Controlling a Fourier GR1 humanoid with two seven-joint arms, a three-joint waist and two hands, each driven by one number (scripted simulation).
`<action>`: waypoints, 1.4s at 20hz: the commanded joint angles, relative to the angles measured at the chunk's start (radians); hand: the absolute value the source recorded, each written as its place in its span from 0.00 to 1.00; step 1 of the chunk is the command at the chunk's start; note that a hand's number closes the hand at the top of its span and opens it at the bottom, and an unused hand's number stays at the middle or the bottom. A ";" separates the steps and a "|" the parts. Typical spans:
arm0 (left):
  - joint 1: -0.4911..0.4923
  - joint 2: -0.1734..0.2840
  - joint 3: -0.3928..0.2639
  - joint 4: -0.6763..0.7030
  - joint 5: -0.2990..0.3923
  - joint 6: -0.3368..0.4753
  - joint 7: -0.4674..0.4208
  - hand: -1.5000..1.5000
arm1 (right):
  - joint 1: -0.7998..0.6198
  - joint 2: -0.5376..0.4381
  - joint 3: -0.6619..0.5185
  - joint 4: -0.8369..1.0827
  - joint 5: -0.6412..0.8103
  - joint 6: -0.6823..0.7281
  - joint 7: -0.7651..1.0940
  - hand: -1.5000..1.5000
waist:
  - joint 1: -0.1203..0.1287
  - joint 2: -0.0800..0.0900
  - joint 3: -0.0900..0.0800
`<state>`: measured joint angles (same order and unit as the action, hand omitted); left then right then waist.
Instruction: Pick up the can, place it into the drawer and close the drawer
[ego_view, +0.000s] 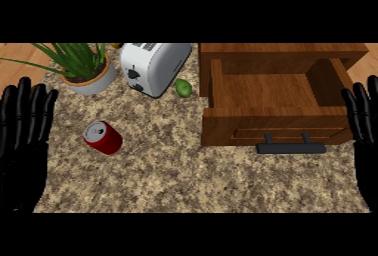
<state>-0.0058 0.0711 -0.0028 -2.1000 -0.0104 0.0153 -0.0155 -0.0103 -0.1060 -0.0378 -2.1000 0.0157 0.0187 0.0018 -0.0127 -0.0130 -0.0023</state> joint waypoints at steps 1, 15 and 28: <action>-0.072 0.079 0.086 0.050 0.165 -0.122 0.011 0.00 | 0.059 0.010 0.024 -0.099 -0.004 0.006 0.039 0.00 | 0.004 0.012 0.002; -0.031 0.544 0.256 0.455 0.666 -0.807 0.070 0.00 | 0.180 0.017 -0.107 -0.029 -0.068 -0.047 0.179 0.00 | 0.006 0.013 0.002; -0.054 0.606 0.325 0.582 0.805 -0.883 0.174 0.00 | 0.281 0.002 -0.201 -0.081 -0.171 0.048 0.154 0.00 | 0.012 0.012 0.002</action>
<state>-0.0877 0.6421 0.2671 -1.5998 0.7631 -0.8531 0.1386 0.2723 -0.1288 -0.2735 -2.1271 -0.1938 0.0949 0.1176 -0.0074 -0.0050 0.0091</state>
